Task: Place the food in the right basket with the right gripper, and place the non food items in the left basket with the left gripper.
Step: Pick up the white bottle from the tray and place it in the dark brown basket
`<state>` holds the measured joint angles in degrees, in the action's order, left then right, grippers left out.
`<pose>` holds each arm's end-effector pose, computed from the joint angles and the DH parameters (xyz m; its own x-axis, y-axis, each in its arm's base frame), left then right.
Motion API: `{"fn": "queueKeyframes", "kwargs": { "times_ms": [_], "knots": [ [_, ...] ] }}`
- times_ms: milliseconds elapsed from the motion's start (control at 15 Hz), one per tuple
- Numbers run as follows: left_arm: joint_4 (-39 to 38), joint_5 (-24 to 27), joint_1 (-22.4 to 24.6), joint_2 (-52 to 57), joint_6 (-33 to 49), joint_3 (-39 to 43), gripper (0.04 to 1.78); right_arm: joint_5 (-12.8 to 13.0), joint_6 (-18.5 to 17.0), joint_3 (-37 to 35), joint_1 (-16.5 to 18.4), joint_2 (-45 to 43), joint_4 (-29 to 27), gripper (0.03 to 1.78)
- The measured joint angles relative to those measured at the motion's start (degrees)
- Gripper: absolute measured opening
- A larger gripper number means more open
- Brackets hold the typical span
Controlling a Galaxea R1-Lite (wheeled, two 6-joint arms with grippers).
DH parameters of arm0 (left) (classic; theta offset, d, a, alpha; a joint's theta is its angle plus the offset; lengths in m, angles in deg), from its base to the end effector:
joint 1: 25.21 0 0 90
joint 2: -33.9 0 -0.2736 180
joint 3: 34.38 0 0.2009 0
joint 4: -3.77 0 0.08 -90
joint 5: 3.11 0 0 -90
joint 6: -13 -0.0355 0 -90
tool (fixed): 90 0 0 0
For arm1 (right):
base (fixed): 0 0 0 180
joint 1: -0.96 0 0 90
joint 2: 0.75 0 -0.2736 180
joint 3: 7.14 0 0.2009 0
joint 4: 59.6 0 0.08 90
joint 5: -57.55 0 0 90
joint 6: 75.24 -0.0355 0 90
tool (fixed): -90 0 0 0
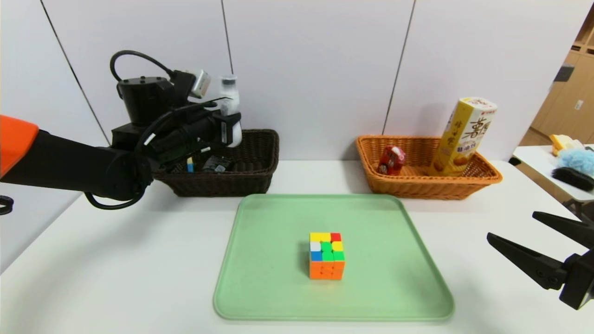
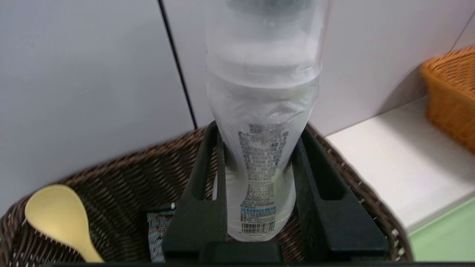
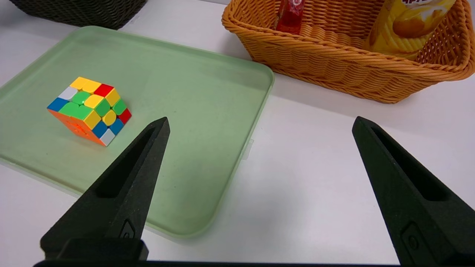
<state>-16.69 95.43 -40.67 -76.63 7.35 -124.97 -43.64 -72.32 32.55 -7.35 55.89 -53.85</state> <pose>0.3840 -0.1117 0.1888 0.9135 -0.4067 0.0090 0.4039 0.9093 0.0998 0.1517 0.0291 0.1476 0.9242 0.3311 -0.1905 -0.3395 0.9405 -0.0123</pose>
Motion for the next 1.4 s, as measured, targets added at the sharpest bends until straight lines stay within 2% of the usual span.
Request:
{"fn": "queueKeyframes", "kwargs": {
  "times_ms": [333,400,533,867,1200,1333,1400],
  "knots": [
    [8.87,-0.12,2.67,-1.4,-5.01,-1.32,0.53,0.11,-0.16,-0.27,0.13,-1.16,-0.13,1.7],
    [10.11,-0.09,2.69,-1.67,-5.12,-2.47,0.58,0.12,-0.13,-0.33,0.16,-1.51,-0.16,1.7],
    [12.73,0.0,2.78,-1.97,-5.27,-4.38,0.82,0.12,-0.02,-0.38,0.16,-1.88,-0.06,1.7],
    [12.86,0.02,2.86,-2.15,-5.12,-5.9,1.24,0.12,0.04,-0.18,0.13,-2.45,-0.16,1.7],
    [13.49,2.54,2.18,2.73,-5.33,-7.52,1.46,0.12,0.11,-0.07,0.13,-2.58,-0.11,1.7],
    [13.84,3.08,0.0,6.49,-4.69,-7.91,1.51,0.11,0.11,-0.33,0.09,-2.58,-0.11,1.7],
    [14.67,3.16,-2.6,8.96,-3.12,-7.98,1.54,0.12,0.09,-0.51,0.09,-2.58,-0.11,1.7]
  ]
}}
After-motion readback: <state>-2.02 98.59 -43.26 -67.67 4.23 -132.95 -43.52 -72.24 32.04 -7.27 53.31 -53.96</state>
